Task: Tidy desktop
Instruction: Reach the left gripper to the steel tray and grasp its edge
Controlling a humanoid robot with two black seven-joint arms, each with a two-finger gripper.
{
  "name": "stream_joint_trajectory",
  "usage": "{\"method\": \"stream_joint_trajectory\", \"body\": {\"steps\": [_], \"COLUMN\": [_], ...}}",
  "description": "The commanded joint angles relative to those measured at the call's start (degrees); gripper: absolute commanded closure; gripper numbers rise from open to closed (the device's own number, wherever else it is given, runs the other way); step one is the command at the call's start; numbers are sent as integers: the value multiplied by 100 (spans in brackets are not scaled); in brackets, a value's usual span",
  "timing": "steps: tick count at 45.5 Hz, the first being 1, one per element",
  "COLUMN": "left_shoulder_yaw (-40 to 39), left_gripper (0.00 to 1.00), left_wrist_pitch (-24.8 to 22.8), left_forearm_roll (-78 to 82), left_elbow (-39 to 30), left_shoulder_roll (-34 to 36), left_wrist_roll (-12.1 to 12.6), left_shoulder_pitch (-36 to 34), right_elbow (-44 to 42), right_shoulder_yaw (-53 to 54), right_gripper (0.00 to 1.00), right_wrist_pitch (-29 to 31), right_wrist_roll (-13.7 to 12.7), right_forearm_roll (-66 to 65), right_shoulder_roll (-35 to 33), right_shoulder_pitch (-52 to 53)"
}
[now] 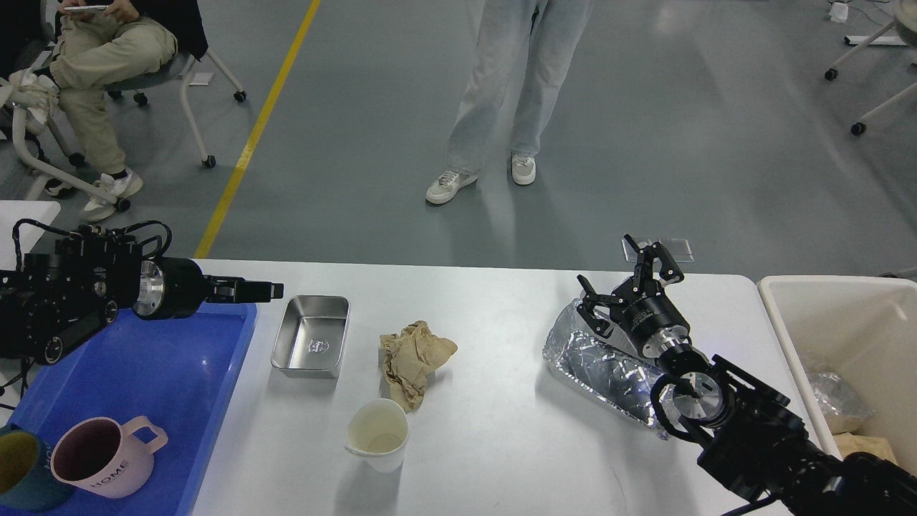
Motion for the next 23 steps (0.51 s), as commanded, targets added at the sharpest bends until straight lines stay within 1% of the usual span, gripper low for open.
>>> {"method": "stream_joint_trajectory", "body": {"steps": [1, 2, 4, 11, 18, 23], "left_shoulder_yaw": [99, 116, 125, 125, 125, 125], "left_gripper": [11, 11, 11, 12, 14, 15], "left_wrist_pitch": [215, 329, 409, 549, 567, 585], "left_forearm_roll": [16, 16, 8, -27, -63, -63], "left_elbow": [95, 156, 253, 649, 939, 1036], "left_shoulder_roll": [-95, -174, -271, -728, -1071, -1106], "left_wrist_roll": [126, 161, 170, 170, 170, 170], "left_shoulder_pitch": [200, 287, 358, 604, 727, 789], "right_elbow": [-24, -32, -41, -33, -33, -41], "right_shoulder_yaw": [-41, -84, -111, -129, -120, -120], "right_gripper": [0, 0, 0, 0, 0, 0], "right_wrist_pitch": [-7, -7, -7, -7, -7, -7], "right_wrist_roll": [0, 0, 0, 0, 0, 0], "right_forearm_roll": [-26, -26, -26, -26, -26, -26], "right_shoulder_roll": [6, 6, 6, 6, -3, -21], "right_shoulder_pitch": [-10, -10, -10, -10, -10, -36]}}
